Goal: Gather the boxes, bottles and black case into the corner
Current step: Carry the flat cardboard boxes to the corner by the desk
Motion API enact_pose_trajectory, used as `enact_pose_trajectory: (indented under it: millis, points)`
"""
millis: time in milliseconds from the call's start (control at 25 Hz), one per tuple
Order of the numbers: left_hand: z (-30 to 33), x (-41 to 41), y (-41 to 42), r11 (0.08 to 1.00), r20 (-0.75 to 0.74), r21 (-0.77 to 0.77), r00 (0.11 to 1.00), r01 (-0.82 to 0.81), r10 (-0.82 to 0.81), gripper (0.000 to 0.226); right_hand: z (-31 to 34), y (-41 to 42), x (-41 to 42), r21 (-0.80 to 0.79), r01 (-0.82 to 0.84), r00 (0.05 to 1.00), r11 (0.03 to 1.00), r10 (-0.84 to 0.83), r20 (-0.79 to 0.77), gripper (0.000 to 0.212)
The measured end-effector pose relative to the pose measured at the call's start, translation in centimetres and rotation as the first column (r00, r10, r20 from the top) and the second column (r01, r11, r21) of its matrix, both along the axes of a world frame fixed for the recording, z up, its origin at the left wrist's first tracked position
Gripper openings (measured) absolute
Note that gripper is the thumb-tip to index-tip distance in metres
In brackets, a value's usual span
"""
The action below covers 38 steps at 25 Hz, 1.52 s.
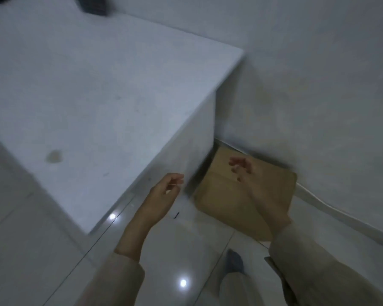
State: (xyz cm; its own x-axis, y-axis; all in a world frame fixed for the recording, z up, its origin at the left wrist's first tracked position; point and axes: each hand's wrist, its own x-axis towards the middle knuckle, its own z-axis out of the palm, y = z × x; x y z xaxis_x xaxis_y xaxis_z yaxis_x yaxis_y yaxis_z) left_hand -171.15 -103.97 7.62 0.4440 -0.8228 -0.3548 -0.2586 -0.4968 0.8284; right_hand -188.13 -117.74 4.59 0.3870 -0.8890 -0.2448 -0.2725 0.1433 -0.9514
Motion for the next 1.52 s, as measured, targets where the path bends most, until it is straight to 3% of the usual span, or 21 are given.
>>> enact_pose_trajectory:
  millis: [120, 200, 280, 400, 560, 760, 1080, 1400, 1520]
  points:
    - [4.7, 2.4, 12.0, 1.000, 0.082, 0.005, 0.997, 0.008, -0.008, 0.024, 7.2, 8.3, 5.0, -0.078, -0.174, 0.977, 0.982, 0.182, 0.112, 0.022]
    - [8.6, 4.3, 21.0, 0.996, 0.127, 0.012, 0.988, -0.094, 0.092, 0.024, 12.0, 14.7, 8.8, -0.133, -0.358, 0.922, 0.924, 0.372, 0.103, 0.022]
    - [12.7, 5.9, 31.0, 0.966, 0.192, -0.013, 0.947, -0.260, 0.257, 0.023, 16.3, 22.1, 12.9, -0.184, -0.586, 0.793, 0.789, 0.605, 0.072, 0.022]
    - [16.6, 6.9, 40.7, 0.893, 0.252, -0.087, 0.858, -0.441, 0.448, 0.022, 20.3, 29.6, 16.7, -0.219, -0.792, 0.583, 0.570, 0.813, 0.009, 0.024]
    - [19.9, 5.1, 53.2, 0.723, 0.236, -0.186, 0.684, -0.666, 0.691, 0.021, 24.1, 40.5, 20.2, -0.222, -0.945, 0.262, 0.239, 0.962, -0.079, 0.025]
    - [20.5, 0.9, 63.4, 0.498, 0.197, -0.208, 0.463, -0.842, 0.864, 0.022, 25.2, 51.3, 23.0, -0.188, -0.981, -0.020, -0.043, 0.992, -0.123, 0.022]
    - [18.1, -3.0, 74.7, 0.104, 0.201, -0.169, 0.069, -0.980, 0.977, 0.023, 22.0, 65.8, 28.0, -0.033, -0.925, -0.371, -0.378, 0.919, -0.134, 0.021]
    - [15.7, -2.0, 82.6, -0.273, 0.196, -0.106, -0.290, -0.956, 0.937, 0.021, 19.0, 75.8, 35.5, 0.038, -0.839, -0.544, -0.544, 0.830, -0.128, 0.021]
    - [14.2, -2.0, 83.5, -0.348, 0.166, -0.062, -0.353, -0.936, 0.921, 0.022, 17.4, 77.8, 37.3, 0.077, -0.825, -0.564, -0.559, 0.816, -0.128, 0.021]
